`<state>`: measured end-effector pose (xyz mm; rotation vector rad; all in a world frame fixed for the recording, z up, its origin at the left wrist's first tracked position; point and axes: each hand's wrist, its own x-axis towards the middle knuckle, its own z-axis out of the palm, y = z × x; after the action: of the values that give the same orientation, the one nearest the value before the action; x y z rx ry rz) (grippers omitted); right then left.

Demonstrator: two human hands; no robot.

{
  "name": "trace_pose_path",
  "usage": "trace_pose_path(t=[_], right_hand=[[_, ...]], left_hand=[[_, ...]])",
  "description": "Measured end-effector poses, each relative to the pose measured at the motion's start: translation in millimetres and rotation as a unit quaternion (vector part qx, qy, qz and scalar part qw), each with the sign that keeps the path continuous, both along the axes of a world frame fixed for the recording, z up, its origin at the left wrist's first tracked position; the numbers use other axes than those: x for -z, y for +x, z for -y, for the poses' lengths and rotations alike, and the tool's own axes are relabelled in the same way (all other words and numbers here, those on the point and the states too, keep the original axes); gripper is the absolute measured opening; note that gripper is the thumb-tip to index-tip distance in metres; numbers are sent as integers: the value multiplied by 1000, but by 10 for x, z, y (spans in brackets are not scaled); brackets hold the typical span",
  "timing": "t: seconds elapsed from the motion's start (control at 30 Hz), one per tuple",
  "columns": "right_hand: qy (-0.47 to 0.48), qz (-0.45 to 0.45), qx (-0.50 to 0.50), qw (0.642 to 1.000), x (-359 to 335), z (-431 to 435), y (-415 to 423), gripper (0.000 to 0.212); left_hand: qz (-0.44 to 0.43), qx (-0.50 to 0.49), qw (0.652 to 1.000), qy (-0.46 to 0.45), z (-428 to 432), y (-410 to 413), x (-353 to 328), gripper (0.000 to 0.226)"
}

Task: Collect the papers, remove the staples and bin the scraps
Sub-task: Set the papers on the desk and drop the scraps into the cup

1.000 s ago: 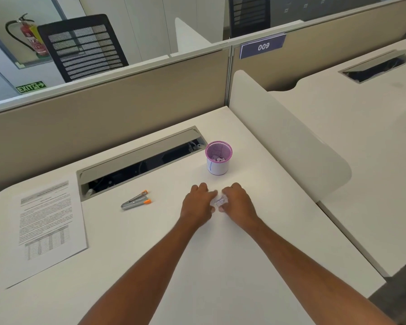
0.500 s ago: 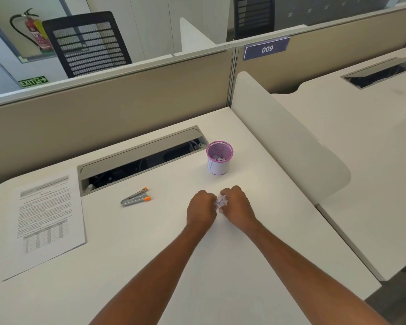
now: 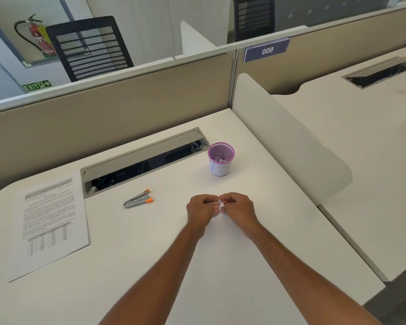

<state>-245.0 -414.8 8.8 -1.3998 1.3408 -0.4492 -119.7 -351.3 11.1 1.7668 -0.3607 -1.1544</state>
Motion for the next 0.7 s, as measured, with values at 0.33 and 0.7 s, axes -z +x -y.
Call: trace_pose_path(t=[0.33, 0.7], right_hand=[[124, 144, 64, 980, -25, 95, -51, 32], [96, 250, 61, 962, -656, 527, 127, 27]], left_hand=[[-72, -27, 997, 4, 51, 12, -152, 38], [-105, -53, 991, -71, 445, 183, -841, 42]])
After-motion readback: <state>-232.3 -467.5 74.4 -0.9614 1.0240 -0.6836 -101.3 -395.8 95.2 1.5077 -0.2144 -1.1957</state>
